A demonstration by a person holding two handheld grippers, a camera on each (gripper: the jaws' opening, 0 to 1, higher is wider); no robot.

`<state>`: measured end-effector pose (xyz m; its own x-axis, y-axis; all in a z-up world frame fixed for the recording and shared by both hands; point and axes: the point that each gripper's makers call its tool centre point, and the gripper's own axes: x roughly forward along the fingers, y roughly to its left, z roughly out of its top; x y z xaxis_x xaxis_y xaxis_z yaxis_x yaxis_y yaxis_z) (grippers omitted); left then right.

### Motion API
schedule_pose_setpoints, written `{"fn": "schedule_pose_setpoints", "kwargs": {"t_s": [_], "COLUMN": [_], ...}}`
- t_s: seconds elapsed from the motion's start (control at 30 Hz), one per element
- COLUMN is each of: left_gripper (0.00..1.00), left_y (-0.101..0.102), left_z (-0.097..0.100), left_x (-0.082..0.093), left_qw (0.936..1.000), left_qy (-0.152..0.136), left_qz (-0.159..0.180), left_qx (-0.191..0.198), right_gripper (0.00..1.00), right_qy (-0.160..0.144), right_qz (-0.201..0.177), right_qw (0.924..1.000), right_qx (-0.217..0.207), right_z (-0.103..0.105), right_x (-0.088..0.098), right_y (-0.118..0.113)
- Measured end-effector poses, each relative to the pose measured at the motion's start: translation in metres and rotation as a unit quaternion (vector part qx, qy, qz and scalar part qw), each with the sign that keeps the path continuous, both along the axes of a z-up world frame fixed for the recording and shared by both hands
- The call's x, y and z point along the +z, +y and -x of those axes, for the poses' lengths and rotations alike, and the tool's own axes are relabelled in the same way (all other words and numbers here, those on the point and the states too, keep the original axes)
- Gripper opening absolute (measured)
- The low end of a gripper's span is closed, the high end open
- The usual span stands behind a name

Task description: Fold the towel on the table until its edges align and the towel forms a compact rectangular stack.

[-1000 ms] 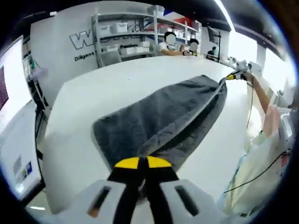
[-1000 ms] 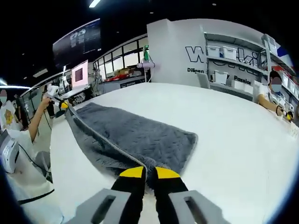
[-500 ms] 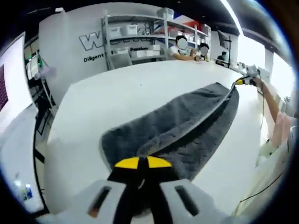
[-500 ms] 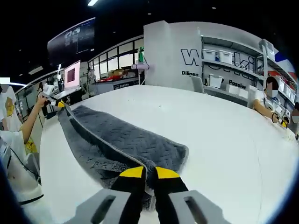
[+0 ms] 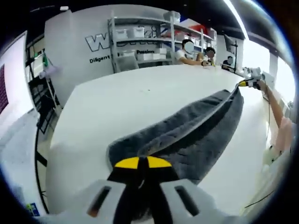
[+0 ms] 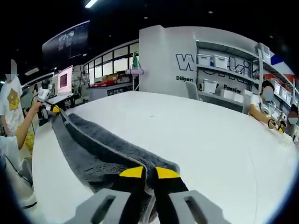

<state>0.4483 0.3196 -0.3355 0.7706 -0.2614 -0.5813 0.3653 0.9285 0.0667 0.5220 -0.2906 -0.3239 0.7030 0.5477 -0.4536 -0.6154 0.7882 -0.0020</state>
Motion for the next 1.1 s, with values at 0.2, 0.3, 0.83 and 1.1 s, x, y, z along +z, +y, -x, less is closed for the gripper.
{"fn": "schedule_pose_setpoints", "kwargs": {"t_s": [0.2,0.3,0.83,1.1], "left_gripper": [0.05,0.05,0.05,0.06], "left_y": [0.002,0.002,0.002,0.007], "left_z": [-0.013,-0.019,-0.059,-0.071], "left_x": [-0.003,-0.004,-0.025,-0.041], "left_qw": [0.9999,0.9998,0.9982,0.9968], "left_qy": [0.001,0.0,-0.008,-0.023], "left_qz": [0.011,0.015,0.045,0.053], "left_qx": [0.008,0.011,0.039,0.056], "right_gripper": [0.08,0.08,0.1,0.11], "right_qy": [-0.008,-0.009,-0.036,-0.048], "right_qz": [-0.004,0.001,-0.016,0.053], "right_qw": [0.9999,0.9999,0.9964,0.9941], "right_qx": [-0.008,-0.013,-0.076,-0.082], "right_z": [-0.018,-0.025,-0.072,-0.081], "right_x": [0.004,0.002,-0.021,-0.045], "right_y": [0.002,0.002,-0.002,0.002]}}
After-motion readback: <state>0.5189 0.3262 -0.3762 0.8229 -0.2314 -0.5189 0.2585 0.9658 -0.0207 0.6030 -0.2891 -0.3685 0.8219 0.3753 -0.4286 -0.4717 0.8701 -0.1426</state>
